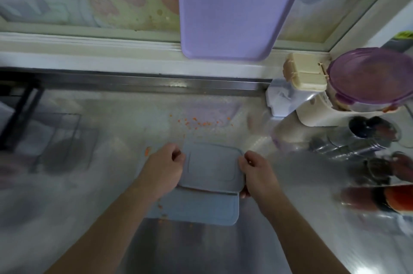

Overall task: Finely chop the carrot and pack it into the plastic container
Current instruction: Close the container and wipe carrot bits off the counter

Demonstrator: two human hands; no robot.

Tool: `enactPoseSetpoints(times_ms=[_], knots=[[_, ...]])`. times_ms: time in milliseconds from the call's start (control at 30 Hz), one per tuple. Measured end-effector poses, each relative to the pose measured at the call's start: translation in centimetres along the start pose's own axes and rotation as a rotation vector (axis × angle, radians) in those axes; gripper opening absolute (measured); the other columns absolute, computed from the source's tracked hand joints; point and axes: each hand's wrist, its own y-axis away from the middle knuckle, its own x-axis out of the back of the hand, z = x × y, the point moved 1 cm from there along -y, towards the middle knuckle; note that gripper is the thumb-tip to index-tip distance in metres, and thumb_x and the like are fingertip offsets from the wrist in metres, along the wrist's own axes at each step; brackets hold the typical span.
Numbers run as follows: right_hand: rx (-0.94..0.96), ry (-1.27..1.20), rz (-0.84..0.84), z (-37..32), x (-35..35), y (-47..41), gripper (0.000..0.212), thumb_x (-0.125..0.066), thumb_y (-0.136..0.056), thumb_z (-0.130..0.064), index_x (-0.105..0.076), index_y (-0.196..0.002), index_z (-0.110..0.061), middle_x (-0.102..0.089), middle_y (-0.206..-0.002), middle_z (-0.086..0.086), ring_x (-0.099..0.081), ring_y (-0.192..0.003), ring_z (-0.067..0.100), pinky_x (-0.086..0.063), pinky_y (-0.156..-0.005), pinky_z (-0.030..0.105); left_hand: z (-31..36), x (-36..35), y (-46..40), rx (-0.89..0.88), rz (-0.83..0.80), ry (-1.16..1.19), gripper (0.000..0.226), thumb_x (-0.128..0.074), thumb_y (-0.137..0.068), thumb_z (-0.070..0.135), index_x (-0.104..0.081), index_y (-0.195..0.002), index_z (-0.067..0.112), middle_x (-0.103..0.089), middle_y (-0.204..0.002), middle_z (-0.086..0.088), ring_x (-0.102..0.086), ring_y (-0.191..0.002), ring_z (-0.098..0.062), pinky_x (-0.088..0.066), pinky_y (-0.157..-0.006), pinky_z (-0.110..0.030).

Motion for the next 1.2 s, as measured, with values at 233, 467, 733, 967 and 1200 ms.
enactPoseSetpoints(times_ms=[233, 467, 733, 967, 1200], knots=[[-0.040, 0.132, -0.102, 2.2, -0.8, 4.5, 0.024, -0.048, -0.098, -0.029, -0.047, -0.081, -0.013, -0.055, -0.075, 0.021, -0.064, -0.047, 0.034, -0.053, -0.051, 0.049, -2.9, -1.8, 5.0, 0.089, -0.101, -0.105, 0.023, -0.048, -0.105, 0.021, -0.049, -0.084, 0.013, -0.059, -0.080, -0.007, -0.061, -0.078, -0.030, -0.051, -0.068, -0.039], [-0.123, 0.262, -0.074, 0.8, -1.1, 4.3, 0.021, -0.045, -0.081, -0.035, -0.051, -0.079, -0.015, -0.063, -0.082, 0.012, -0.069, -0.071, 0.032, -0.058, -0.063, 0.041, -2.2, -1.9, 4.9, 0.187, -0.023, -0.097, 0.023, -0.045, -0.104, 0.026, -0.061, -0.104, 0.009, -0.067, -0.106, -0.014, -0.064, -0.102, -0.036, -0.048, -0.080, -0.039], [0.009, 0.544, 0.174, -0.8, -4.5, 1.0, 0.042, -0.025, -0.105, -0.042, -0.058, -0.100, -0.017, -0.064, -0.098, 0.008, -0.056, -0.086, 0.032, -0.042, -0.074, 0.040, 0.4, -4.7, 1.7, 0.047, 0.191, -0.222, 0.035, -0.027, -0.109, 0.033, -0.052, -0.099, 0.012, -0.059, -0.103, -0.012, -0.061, -0.096, -0.038, -0.054, -0.084, -0.050], [-0.001, 0.624, 0.205, 0.2, -5.3, -0.6, 0.033, -0.031, -0.103, -0.029, -0.059, -0.092, -0.017, -0.061, -0.086, 0.004, -0.062, -0.087, 0.033, -0.043, -0.071, 0.035, -0.3, -6.1, 0.4, 0.035, 0.264, -0.286, 0.039, -0.022, -0.108, 0.030, -0.053, -0.093, 0.013, -0.063, -0.095, -0.013, -0.065, -0.086, -0.039, -0.056, -0.076, -0.049], [0.017, 0.657, 0.171, -1.1, -5.1, -0.6, 0.032, -0.032, -0.102, -0.026, -0.060, -0.091, -0.015, -0.063, -0.086, 0.008, -0.064, -0.088, 0.034, -0.042, -0.069, 0.035, -0.1, -5.7, 0.2, 0.088, 0.210, -0.261, 0.038, -0.027, -0.110, 0.028, -0.054, -0.090, 0.011, -0.064, -0.097, -0.014, -0.065, -0.089, -0.039, -0.055, -0.079, -0.046]])
